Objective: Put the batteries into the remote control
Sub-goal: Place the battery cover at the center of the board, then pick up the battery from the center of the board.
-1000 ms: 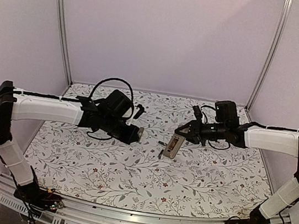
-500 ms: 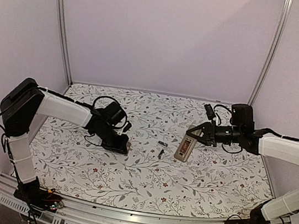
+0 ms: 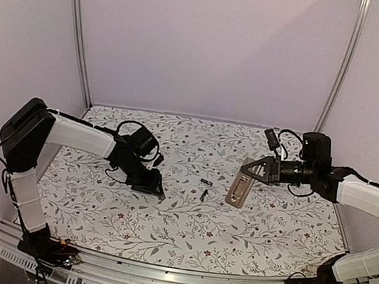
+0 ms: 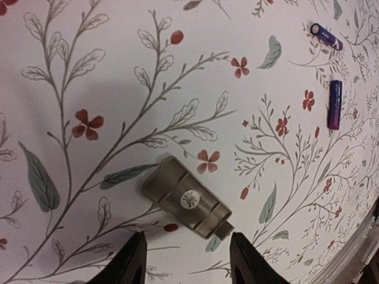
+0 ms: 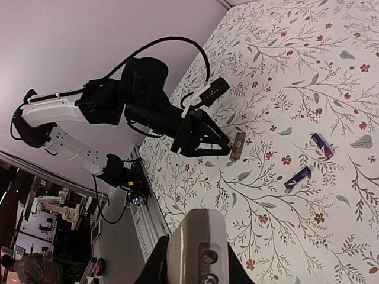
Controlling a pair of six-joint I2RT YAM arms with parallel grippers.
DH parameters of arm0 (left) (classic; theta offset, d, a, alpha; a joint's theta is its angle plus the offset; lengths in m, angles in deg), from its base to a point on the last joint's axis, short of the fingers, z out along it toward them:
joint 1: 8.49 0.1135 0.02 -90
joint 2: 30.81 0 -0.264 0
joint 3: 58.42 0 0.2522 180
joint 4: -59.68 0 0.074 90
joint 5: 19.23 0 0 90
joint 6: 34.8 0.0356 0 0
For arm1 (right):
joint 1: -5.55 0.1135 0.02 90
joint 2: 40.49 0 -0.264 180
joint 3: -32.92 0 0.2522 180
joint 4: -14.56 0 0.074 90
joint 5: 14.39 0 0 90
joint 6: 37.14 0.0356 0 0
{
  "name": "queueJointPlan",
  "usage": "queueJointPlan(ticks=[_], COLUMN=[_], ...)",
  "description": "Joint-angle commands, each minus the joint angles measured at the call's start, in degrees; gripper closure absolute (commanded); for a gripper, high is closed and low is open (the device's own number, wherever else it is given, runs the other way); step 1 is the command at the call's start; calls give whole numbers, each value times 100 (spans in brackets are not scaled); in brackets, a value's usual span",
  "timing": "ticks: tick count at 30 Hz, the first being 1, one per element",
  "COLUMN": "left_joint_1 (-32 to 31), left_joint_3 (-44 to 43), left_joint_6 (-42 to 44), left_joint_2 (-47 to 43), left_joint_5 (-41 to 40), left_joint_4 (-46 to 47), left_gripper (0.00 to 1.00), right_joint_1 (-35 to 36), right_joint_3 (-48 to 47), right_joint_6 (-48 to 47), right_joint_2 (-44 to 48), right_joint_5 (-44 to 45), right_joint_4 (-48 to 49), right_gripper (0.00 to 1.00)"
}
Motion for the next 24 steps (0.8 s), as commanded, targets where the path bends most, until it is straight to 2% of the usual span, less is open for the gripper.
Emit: queueJointPlan(ticks=[1,5,16,24], left_joint_1=[15,-131,-776,-966], left_joint_3=[-291,-824,-2958,-4160], left_joint_6=[547,1115,1701,3013], left_joint_2=[-503,-451,1020,2020], left_joint_5=[-199,-271,-746,-841], left_joint_4=[-262,-368,-1240,-1397], left_gripper=[49,46,57,57], right_joint_1=[-108,-394,-1118,-1178], right_joint_3=[86,183,435,573], right_joint_6=[-70,104,399,345], right_joint_2=[73,35,-197,-356], right_joint_5=[71,-11,-174,-311], right_joint_4=[-239,-241,-516,-570], right_gripper=[100,100,100,100])
